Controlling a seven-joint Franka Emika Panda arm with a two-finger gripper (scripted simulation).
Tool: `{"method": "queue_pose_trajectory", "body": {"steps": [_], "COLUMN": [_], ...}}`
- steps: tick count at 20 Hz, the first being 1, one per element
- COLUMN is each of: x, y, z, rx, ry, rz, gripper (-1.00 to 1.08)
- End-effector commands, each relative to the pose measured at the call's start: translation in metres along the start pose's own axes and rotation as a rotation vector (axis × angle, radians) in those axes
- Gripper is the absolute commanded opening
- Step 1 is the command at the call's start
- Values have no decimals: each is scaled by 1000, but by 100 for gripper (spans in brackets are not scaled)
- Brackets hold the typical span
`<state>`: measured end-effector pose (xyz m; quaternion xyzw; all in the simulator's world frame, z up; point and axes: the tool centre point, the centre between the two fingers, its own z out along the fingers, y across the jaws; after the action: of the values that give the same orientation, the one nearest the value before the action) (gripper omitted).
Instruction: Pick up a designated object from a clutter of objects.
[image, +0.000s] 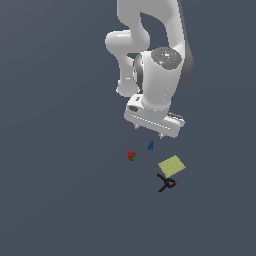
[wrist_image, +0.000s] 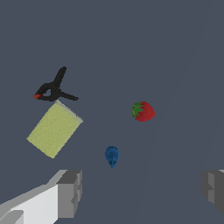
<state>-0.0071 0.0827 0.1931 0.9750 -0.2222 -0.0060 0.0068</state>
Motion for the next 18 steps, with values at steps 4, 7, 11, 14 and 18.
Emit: {"method": "queue_pose_trajectory", "body": {"steps": [4,7,11,14,18], "x": [-9,-15,-23,-29,-36], "y": [-6,-9,-12,-14,-16], "z": [25,38,55,67,81], "rx": [4,6,9,11,14], "ry": [2,3,4,4,4], "rz": [124,191,280,345,418], "gripper": [100,100,100,100,100]}}
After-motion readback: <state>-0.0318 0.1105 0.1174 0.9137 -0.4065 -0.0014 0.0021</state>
